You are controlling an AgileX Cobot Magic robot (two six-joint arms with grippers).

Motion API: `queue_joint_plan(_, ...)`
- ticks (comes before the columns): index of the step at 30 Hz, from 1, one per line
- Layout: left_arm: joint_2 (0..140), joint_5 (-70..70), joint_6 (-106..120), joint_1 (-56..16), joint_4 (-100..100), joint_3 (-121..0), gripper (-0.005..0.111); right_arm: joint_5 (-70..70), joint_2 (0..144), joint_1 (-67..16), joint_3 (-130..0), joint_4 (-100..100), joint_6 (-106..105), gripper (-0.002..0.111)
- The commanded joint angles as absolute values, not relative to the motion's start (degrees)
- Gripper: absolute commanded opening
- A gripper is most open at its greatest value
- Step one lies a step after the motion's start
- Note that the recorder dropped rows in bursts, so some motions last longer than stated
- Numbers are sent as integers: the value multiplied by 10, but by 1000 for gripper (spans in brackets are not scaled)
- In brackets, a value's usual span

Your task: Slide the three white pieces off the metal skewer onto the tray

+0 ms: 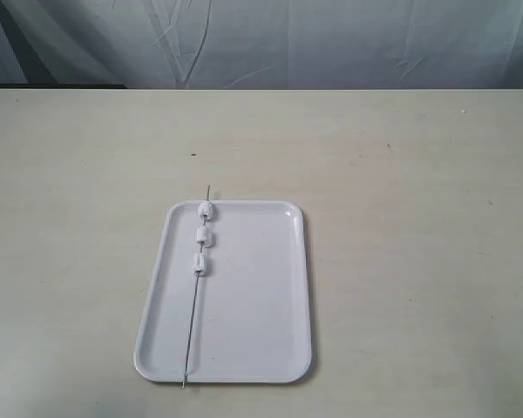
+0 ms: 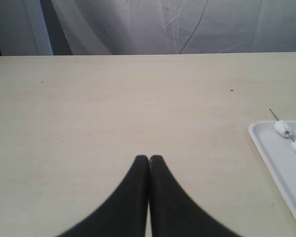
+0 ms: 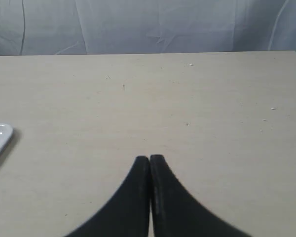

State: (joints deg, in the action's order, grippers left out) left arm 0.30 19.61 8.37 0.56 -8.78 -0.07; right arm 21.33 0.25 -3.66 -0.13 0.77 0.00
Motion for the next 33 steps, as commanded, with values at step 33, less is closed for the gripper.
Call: queue_joint_plan(33,0,-108,77,-1,-10,0,0,-63,0,-33,0,5,0,-1)
